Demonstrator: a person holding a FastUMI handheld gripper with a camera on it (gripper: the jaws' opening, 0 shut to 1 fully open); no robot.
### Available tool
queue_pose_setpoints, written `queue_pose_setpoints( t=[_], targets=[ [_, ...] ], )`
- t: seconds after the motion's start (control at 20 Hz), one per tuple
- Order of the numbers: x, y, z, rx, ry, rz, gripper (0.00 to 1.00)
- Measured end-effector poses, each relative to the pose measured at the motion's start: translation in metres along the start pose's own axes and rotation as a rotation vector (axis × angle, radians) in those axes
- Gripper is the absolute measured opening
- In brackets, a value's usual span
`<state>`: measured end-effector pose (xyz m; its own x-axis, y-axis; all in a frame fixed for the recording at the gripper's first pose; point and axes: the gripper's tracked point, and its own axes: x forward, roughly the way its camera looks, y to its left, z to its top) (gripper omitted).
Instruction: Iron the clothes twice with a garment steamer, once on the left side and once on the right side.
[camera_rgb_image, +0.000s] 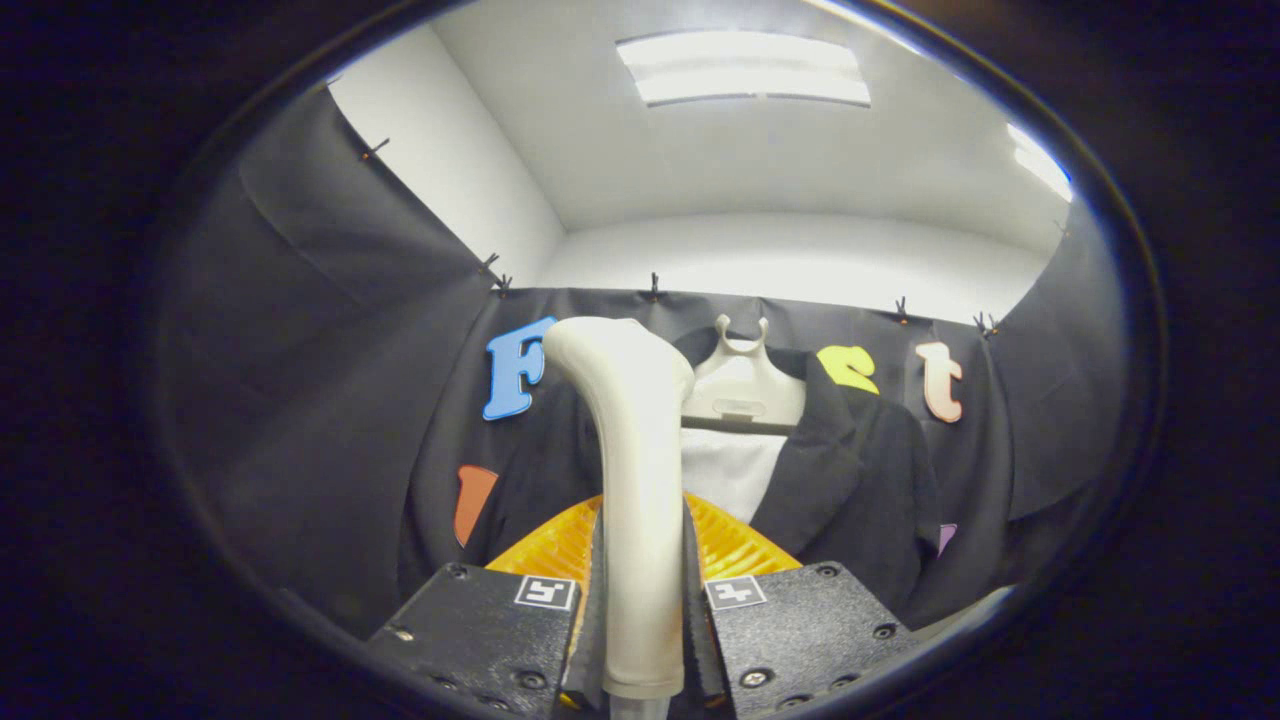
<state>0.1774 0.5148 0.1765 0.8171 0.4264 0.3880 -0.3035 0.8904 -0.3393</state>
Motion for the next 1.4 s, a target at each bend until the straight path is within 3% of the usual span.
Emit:
queue_pose_setpoints(
  t=[0.2, 0.35, 1.4],
  targets=[
    [0.021, 0.013, 0.004, -0.07, -0.019, -0.029, 0.34],
    [0.021, 0.016, -0.021, -0.106, 0.04, -0.062, 0.34],
    [-0.081, 0.017, -0.128, -0.121, 0.322, -0.043, 0.34]
  ],
)
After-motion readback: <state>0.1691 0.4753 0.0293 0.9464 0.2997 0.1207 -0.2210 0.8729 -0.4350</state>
